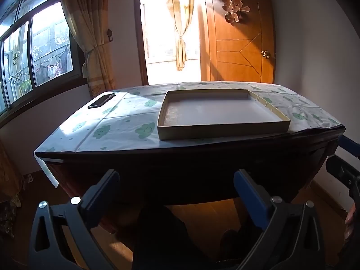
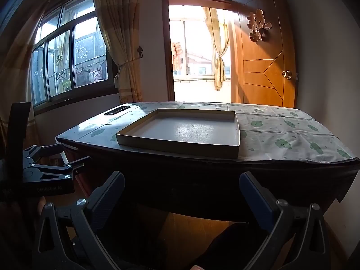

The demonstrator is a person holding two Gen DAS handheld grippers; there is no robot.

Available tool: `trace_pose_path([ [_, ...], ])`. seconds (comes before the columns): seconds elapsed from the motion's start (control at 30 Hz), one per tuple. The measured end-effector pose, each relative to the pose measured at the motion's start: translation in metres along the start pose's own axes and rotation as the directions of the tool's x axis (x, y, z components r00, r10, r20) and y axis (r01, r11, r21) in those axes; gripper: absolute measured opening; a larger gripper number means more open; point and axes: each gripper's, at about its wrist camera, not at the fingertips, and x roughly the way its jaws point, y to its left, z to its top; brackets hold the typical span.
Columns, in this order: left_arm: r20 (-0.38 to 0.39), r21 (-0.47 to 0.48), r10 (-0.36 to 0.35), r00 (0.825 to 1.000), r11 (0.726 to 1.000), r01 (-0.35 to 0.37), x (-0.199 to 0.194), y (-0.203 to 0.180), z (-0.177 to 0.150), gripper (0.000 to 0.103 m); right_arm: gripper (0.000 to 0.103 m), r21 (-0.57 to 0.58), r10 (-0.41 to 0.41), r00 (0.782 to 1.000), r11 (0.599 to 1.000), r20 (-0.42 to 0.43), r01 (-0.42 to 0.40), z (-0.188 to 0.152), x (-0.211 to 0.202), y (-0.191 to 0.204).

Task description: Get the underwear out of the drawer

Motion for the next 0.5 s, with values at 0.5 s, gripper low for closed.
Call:
trace_pose_path([
  [0.5, 0.001, 0.002, 0.000, 1.000, 1.000, 0.000, -0.0001, -0.0009, -0.0002, 0.103, 0.103, 0.005, 0.001, 1.000, 1.000, -0.004, -0.001, 0.0002, 0.0010, -0.0008],
])
